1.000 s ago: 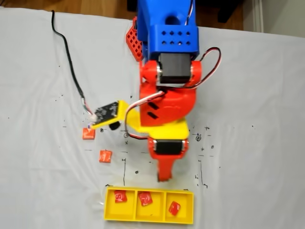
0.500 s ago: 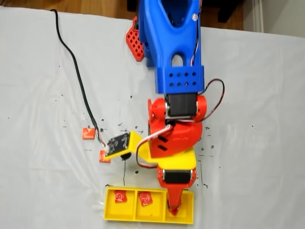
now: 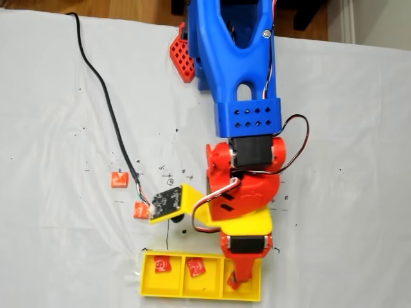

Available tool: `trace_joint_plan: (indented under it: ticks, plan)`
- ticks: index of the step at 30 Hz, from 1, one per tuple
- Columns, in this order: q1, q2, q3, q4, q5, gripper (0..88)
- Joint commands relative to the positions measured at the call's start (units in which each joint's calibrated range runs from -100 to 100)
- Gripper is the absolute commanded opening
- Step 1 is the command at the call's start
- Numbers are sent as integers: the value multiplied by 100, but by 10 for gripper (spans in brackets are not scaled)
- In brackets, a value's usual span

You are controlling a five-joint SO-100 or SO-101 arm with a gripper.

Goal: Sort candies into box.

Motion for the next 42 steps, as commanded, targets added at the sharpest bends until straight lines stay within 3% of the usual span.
trace_joint_plan:
  ticks: [1, 4, 13, 19, 24, 33, 42]
  plan:
    - [-89, -36, -491, -116, 49, 160]
    - [-89, -2, -500, -91, 68, 236]
    - [-61, -104, -428, -91, 63, 254]
    - [-16, -240, -428, 56, 54, 195]
    - [47, -367, -437, 212, 20, 2]
    - [446, -783, -710, 1235, 127, 2]
    - [1288, -1783, -273, 2537, 1011, 2]
